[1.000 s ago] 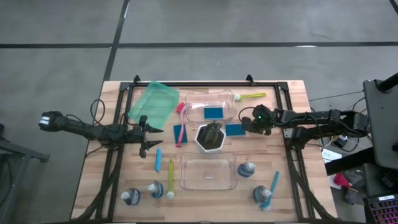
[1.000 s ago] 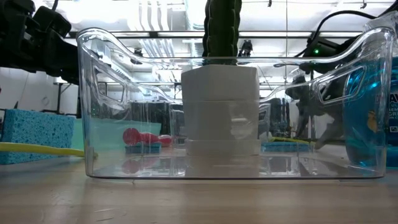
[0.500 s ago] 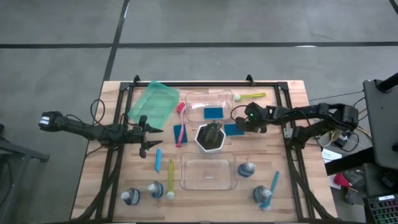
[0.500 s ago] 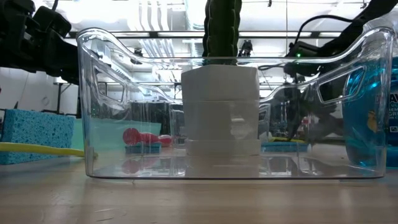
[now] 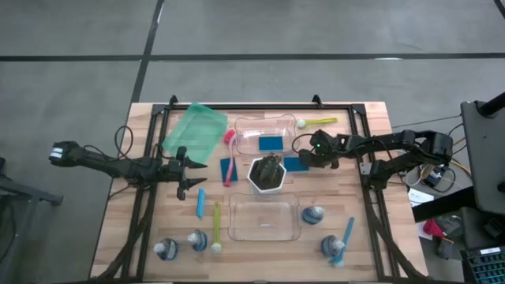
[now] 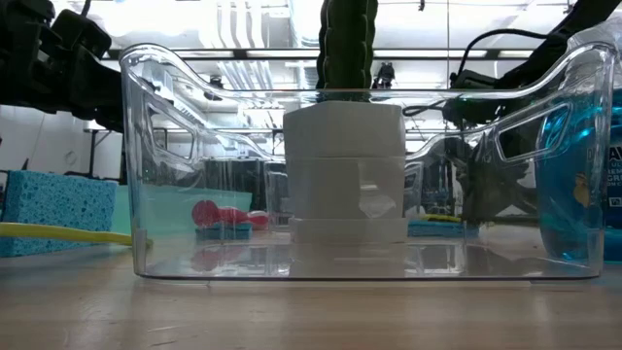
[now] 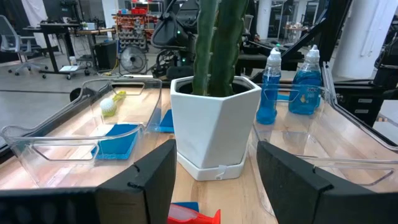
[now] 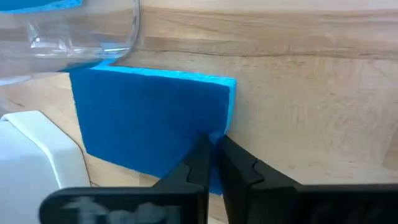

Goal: Pick & Place Kitchen Sink Supplies
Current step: Put the blue sponge wipe into the top transparent bin

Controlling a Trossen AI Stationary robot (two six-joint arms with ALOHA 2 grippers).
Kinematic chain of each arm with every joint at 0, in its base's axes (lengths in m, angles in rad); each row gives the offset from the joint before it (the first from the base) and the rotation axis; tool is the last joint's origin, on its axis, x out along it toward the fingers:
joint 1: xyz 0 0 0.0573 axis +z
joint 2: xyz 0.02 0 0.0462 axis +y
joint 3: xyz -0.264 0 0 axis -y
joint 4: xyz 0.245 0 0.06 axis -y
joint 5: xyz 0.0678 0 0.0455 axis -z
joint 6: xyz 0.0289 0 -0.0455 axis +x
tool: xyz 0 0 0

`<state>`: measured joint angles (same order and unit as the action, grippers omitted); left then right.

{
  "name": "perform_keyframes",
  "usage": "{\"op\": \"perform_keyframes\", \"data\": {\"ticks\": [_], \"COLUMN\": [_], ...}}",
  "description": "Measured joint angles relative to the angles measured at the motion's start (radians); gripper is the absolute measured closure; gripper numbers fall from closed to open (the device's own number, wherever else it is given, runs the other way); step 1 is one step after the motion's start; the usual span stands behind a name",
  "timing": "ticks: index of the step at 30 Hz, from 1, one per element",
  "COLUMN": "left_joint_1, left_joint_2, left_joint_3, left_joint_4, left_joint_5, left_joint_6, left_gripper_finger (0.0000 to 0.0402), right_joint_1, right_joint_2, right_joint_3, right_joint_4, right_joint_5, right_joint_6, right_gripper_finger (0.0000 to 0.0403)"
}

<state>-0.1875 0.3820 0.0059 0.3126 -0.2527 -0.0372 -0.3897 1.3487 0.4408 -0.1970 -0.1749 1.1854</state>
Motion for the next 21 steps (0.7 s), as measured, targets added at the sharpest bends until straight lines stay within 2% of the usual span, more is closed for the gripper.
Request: {"op": "perform_keyframes", "data": {"ticks": [7, 13, 21], "left_joint_1": [0.0, 0.0, 0.0], "left_joint_2": [0.0, 0.0, 0.0], "left_joint_3": [0.0, 0.0, 0.0], "left_joint_4": [0.0, 0.0, 0.0], "left_joint_5": [0.0, 0.0, 0.0], "left_joint_6": [0.0, 0.0, 0.0], "left_gripper_finger": [0.0184, 0.0184, 0.0184], "right_joint_1": [0.002, 0.002, 0.002], "right_joint_2": [-0.076, -0.184, -0.355], "right_joint_3": [-0.003, 0.007, 0.022], "right_joint_4": [-0.064, -0.174, -0.213], "right_joint_5": [-0.073, -0.092, -0.205], "right_joint_6": [-0.001, -0.028, 0.056], "right_gripper_finger": [0.0394, 0.0394, 0.0394]}}
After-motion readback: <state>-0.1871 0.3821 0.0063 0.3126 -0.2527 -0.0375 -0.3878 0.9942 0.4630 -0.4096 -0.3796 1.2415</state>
